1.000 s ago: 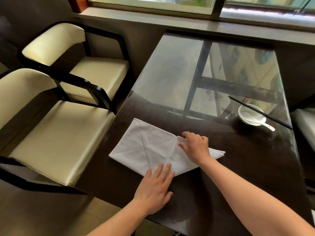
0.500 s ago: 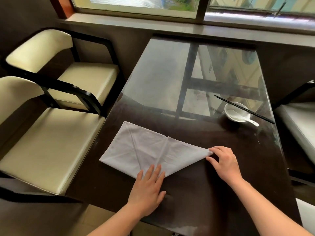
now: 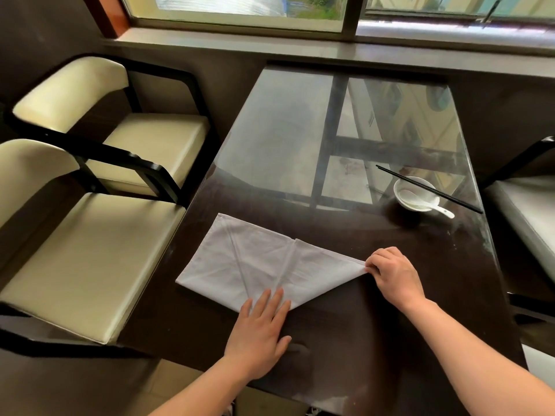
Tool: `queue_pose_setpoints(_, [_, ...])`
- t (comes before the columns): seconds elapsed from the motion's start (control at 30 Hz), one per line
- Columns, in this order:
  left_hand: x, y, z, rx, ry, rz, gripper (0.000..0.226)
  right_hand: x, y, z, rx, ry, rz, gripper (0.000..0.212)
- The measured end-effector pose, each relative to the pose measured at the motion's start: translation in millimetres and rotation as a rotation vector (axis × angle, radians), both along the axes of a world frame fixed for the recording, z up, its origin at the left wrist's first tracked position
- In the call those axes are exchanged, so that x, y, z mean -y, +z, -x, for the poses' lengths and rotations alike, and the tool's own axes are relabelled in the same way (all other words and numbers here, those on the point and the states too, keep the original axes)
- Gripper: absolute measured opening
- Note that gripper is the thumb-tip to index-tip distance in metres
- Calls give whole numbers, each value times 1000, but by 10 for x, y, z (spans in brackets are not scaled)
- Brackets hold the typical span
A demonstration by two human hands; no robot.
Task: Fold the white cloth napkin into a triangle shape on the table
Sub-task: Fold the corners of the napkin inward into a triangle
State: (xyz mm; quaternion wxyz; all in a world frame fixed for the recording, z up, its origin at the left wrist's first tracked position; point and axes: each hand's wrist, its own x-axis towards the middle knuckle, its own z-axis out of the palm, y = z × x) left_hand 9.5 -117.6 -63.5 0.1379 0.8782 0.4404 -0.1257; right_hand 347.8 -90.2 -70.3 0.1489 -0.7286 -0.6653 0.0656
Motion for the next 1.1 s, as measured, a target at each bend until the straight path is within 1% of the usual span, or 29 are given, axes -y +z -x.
queue_pose_setpoints(0.27, [47, -150, 50, 0, -10, -34, 66, 15, -37, 56, 60, -16, -43, 22])
queue_pose_setpoints(0.37, [61, -185, 63, 32, -38, -83, 66, 34, -87, 85, 81, -21, -34, 19])
queue_pose_setpoints(0.47, [71, -207, 92, 32, -99, -134, 67, 51, -128, 106, 60, -43, -49, 13])
queue_pose_setpoints(0.53, [71, -195, 113, 30, -130, -137, 69, 74, -130, 158, 64, -38, -94, 23])
queue_pose_setpoints(0.57, [65, -191, 119, 29, -137, -137, 70, 93, -121, 212, 89, 0, -126, 29])
queue_pose_setpoints(0.63, [59, -195, 126, 29, -140, -140, 70, 164, -89, 406, 144, 163, -140, 40])
queue_pose_setpoints(0.73, [76, -205, 128, 15, -124, -116, 74, 350, -116, 798, 202, 431, 32, 59])
queue_pose_setpoints(0.8, [86, -203, 135, 11, -123, -97, 79, 446, -190, 936, 258, 495, 137, 68])
queue_pose_setpoints(0.9, [93, -217, 136, 13, -119, -91, 85, 495, -246, 846, 306, 464, 216, 76])
queue_pose_setpoints(1.0, [108, -237, 133, 16, -114, -93, 87, 441, -234, 566, 335, 370, 288, 81])
queue_pose_setpoints(1.1, [117, -249, 148, 23, -111, -99, 87, 392, -195, 288, 338, 270, 402, 86])
